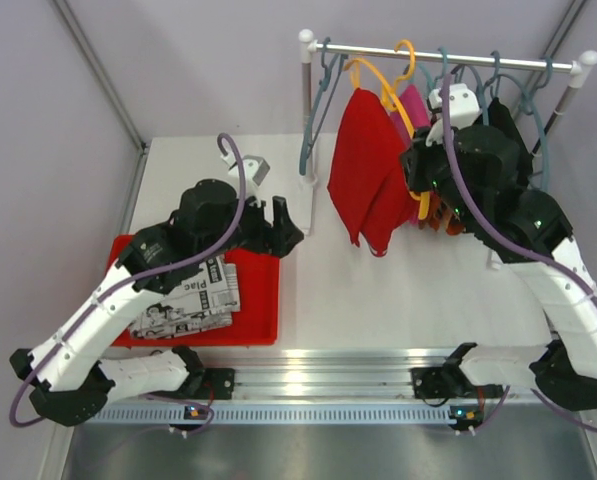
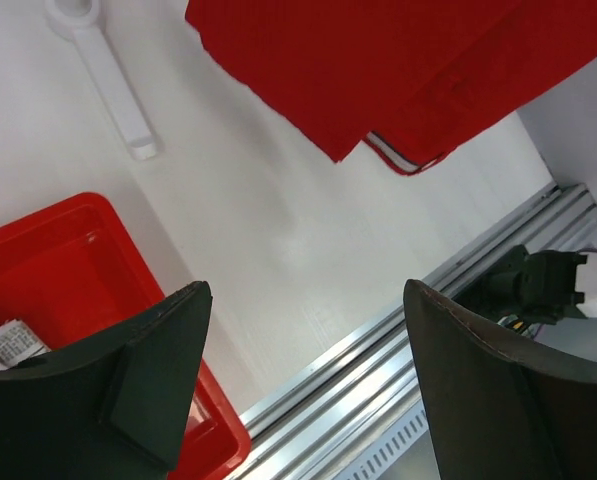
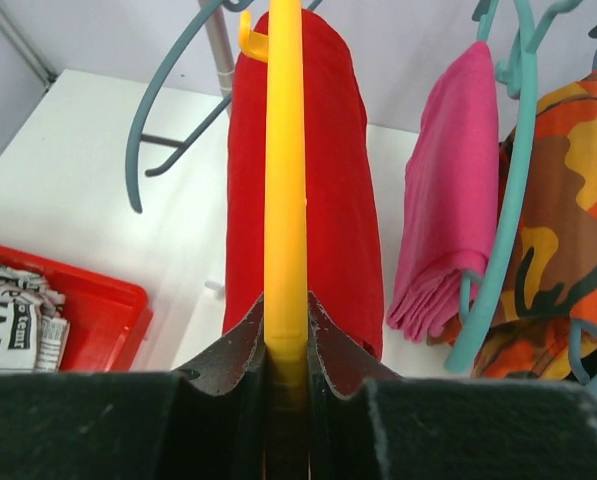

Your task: Remove the trousers from the hanger

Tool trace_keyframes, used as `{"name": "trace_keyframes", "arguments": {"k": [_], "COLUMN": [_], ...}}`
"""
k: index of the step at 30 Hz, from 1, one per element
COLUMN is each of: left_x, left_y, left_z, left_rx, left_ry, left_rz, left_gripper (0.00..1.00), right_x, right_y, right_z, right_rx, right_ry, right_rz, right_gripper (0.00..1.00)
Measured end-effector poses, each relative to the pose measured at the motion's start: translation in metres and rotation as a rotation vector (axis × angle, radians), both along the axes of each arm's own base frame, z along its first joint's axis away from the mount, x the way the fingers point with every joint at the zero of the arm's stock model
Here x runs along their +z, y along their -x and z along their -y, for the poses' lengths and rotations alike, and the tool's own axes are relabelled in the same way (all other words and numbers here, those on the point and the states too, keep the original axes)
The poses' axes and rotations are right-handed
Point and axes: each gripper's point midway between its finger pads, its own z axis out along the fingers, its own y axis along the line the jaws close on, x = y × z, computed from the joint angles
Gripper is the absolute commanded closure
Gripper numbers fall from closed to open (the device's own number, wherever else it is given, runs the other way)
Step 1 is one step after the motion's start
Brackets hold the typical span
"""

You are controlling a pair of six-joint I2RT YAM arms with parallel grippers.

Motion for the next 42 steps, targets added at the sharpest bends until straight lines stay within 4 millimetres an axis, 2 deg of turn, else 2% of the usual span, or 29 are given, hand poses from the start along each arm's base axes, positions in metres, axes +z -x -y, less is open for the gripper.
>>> {"name": "trace_keyframes", "arguments": {"k": [7, 9, 13, 16, 20, 24, 27, 32, 35, 37, 42], "left_x": [0.063, 0.073, 0.076, 0.069, 0.047, 0.028, 0.016, -0.004, -0.014, -0.015, -0.004], "left_y": [-0.013, -0.015, -0.022, -0.012, 0.011, 0.011, 0.004, -0.003, -0.010, -0.014, -0.020], "left_z": [0.034, 0.041, 0.058, 0.087, 0.129, 0.155, 0.168, 0.189, 0.194, 0.197, 0.202], "left_rx": [-0.038, -0.039, -0.053, -0.125, -0.217, -0.241, -0.234, -0.224, -0.210, -0.200, -0.176], "left_ry": [0.195, 0.243, 0.279, 0.265, 0.190, 0.120, 0.069, -0.017, -0.055, -0.059, -0.027], "left_rz": [0.063, 0.068, 0.073, 0.103, 0.157, 0.213, 0.256, 0.319, 0.340, 0.350, 0.392], "left_gripper": [0.18, 0.18, 0.18, 0.18, 0.17, 0.11, 0.06, 0.06, 0.06, 0.06, 0.07], "right_x": [-0.017, -0.022, -0.026, -0.028, -0.033, -0.037, -0.038, -0.038, -0.038, -0.038, -0.036], "right_y": [0.023, 0.027, 0.032, 0.035, 0.037, 0.038, 0.038, 0.037, 0.037, 0.037, 0.037], "right_z": [-0.001, -0.002, -0.003, -0.003, 0.001, 0.005, 0.007, 0.010, 0.010, 0.010, 0.010], "right_rx": [0.042, 0.049, 0.049, 0.034, -0.005, -0.036, -0.056, -0.080, -0.087, -0.092, -0.097], "right_ry": [0.000, 0.000, -0.026, -0.058, -0.088, -0.104, -0.110, -0.125, -0.136, -0.141, -0.159], "right_rz": [-0.027, -0.043, -0.064, -0.084, -0.113, -0.134, -0.140, -0.142, -0.145, -0.146, -0.143], "right_gripper": [1.00, 1.00, 1.00, 1.00, 1.00, 1.00, 1.00, 1.00, 1.00, 1.00, 1.00]}}
